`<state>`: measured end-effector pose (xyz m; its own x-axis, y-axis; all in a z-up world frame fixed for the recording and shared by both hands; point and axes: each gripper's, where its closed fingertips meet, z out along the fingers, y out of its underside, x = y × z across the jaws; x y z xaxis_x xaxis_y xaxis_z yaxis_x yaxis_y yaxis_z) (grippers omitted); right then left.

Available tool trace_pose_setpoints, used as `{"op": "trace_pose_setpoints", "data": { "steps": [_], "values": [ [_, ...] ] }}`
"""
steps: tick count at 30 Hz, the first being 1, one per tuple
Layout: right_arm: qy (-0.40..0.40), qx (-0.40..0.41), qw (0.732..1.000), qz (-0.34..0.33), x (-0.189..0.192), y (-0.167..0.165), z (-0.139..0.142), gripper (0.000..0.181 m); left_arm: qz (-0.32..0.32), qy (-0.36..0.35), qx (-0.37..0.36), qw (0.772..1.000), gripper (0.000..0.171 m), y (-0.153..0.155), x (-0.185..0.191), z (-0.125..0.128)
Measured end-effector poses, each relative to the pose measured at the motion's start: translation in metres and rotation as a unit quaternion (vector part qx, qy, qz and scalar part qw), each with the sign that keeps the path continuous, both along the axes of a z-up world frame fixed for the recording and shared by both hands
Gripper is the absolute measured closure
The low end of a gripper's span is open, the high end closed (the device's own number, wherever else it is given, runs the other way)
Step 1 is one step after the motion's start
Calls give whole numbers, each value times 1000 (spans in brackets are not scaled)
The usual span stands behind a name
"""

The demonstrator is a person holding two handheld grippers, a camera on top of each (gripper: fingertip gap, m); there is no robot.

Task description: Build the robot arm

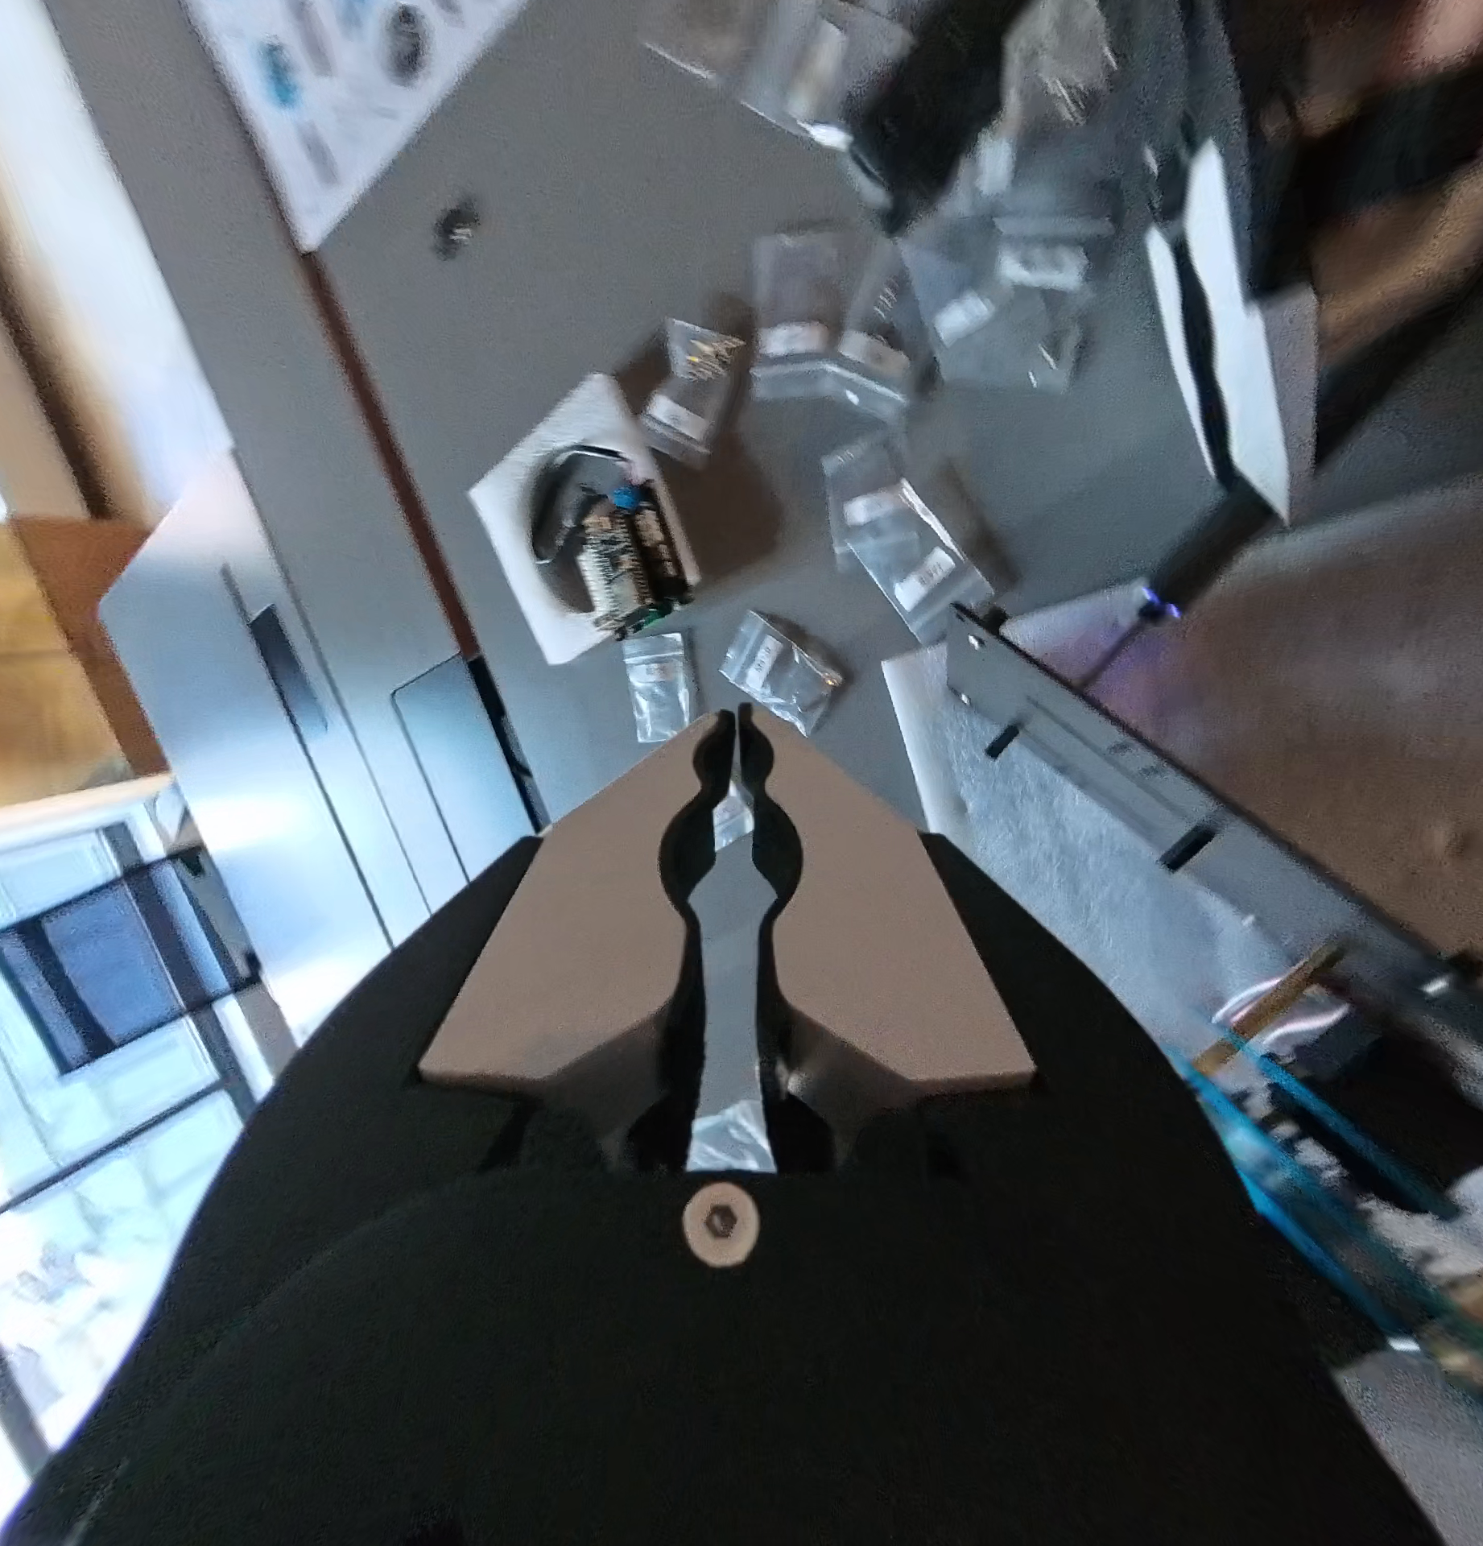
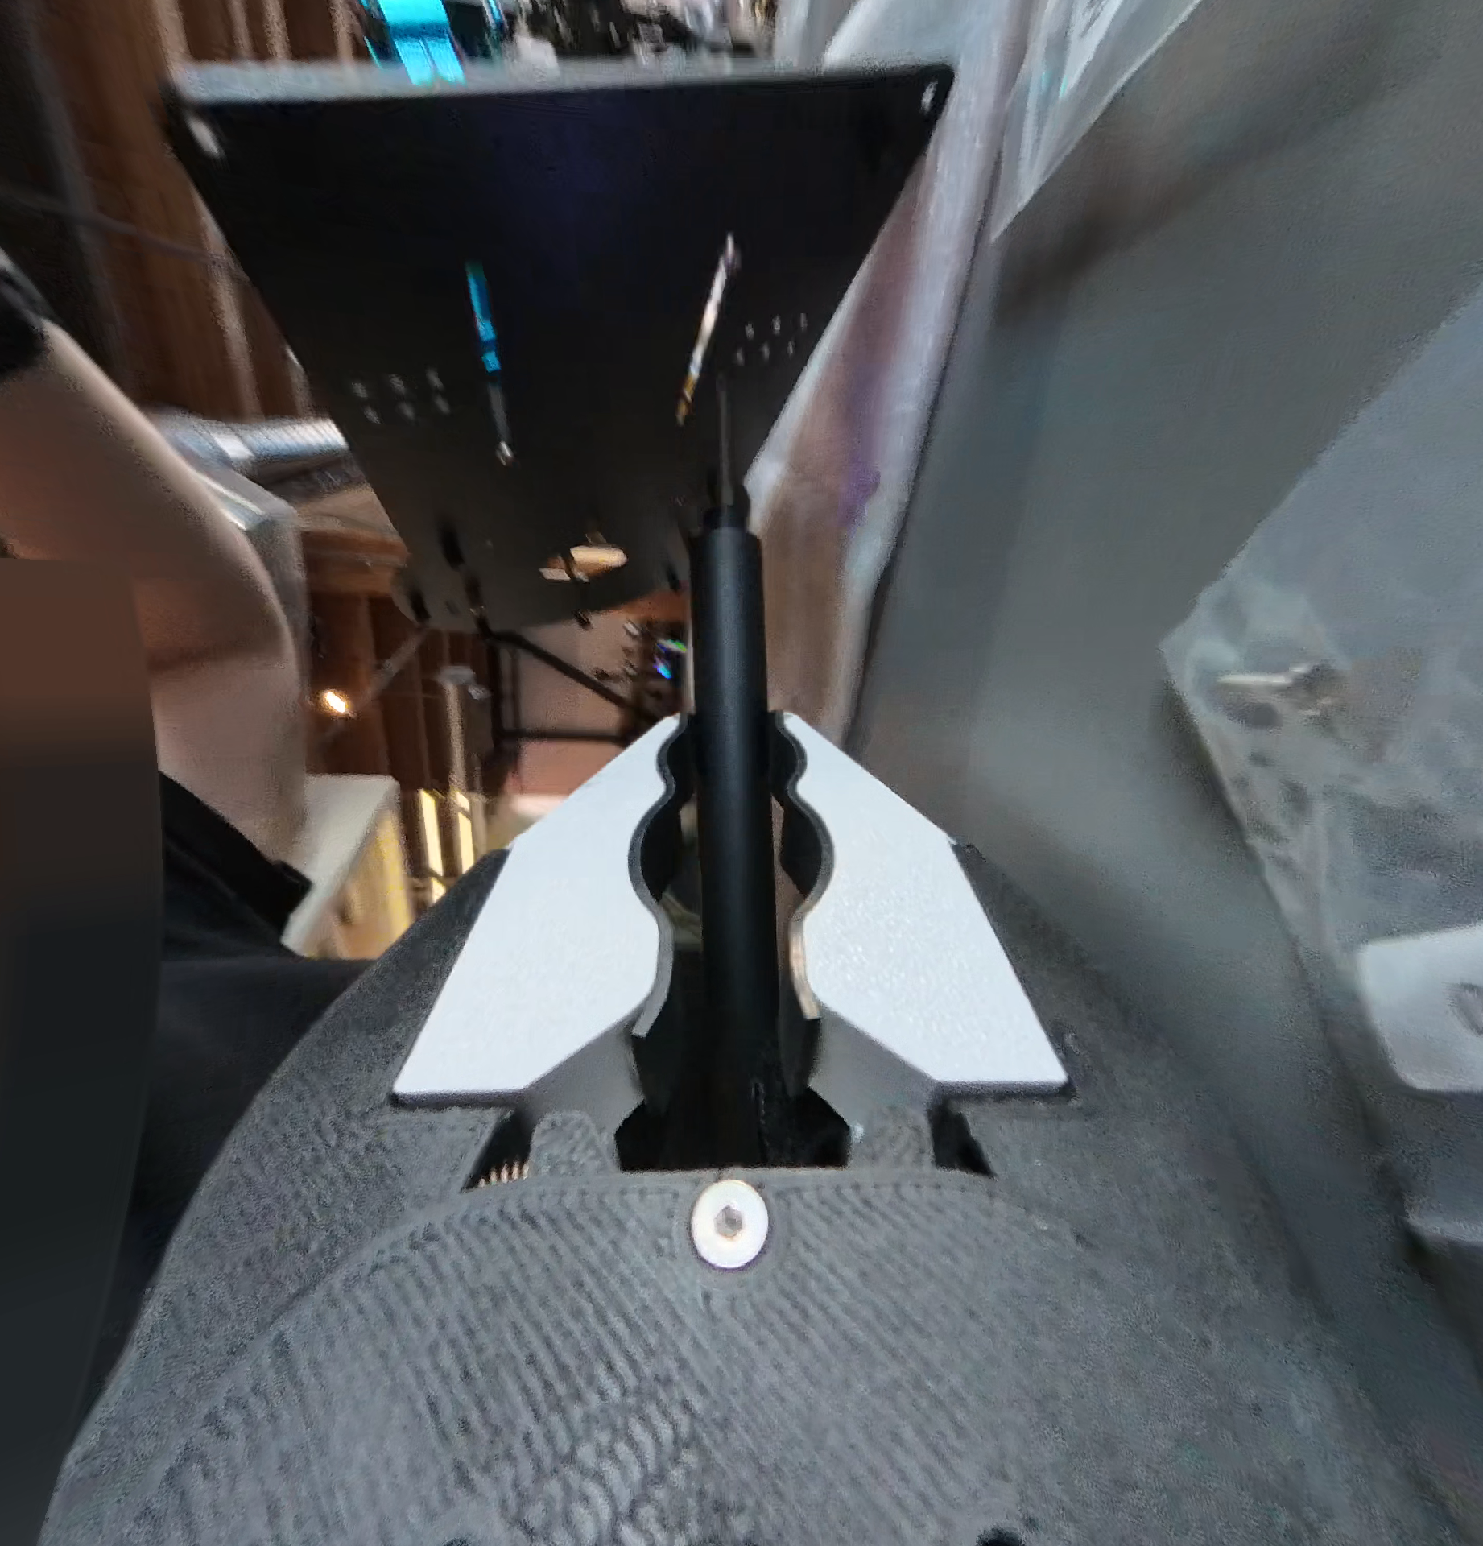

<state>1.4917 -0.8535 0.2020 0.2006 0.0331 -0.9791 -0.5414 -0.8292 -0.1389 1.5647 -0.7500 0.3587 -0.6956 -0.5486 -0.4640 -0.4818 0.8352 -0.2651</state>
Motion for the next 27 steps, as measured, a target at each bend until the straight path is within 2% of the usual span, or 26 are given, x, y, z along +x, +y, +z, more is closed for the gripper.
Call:
{"op": "trace_pose_setpoints", "data": {
  "steps": [2, 4, 6, 8, 11, 13, 16, 18, 20, 23, 25, 27],
  "values": [
    [-57, 10, 997, 50, -10, -9, -5, 165, 73, -41, -52, 995, 171, -10, -4, 24],
    [-134, 30, 984, 111, -18, -18, -10, 165, 149, -74, -137, 976, 171, -29, -17, 42],
    [-218, 59, 962, 154, -18, -20, -17, 165, 221, -123, -211, 944, 171, -49, -35, 56],
    [-288, 99, 935, 181, -17, -19, -18, 165, 289, -171, -256, 907, 171, -68, -58, 58],
    [-361, 138, 898, 212, -11, -19, -25, 164, 391, -226, -308, 837, 171, -108, -93, 28],
    [-362, 151, 894, 216, -12, -19, -24, 164, 449, -266, -341, 782, 171, -132, -107, -8],
    [-364, 186, 885, 224, -13, -20, -24, 163, 529, -325, -354, 700, 171, -145, -117, -64],
    [-368, 218, 876, 224, -12, -21, -22, 156, 553, -344, -377, 658, 166, -152, -114, -90],
    [-381, 243, 864, 221, -7, -20, -20, 150, 570, -364, -376, 634, 163, -155, -112, -104],
    [-389, 287, 853, 196, 3, -15, -7, 149, 586, -399, -335, 621, 161, -152, -103, -116],
    [-343, 337, 859, 174, 5, -15, 22, 148, 593, -403, -319, 620, 156, -151, -92, -121],
    [-334, 412, 837, 132, 21, -9, 59, 148, 578, -425, -312, 623, 151, -151, -83, -110]
  ]
}}
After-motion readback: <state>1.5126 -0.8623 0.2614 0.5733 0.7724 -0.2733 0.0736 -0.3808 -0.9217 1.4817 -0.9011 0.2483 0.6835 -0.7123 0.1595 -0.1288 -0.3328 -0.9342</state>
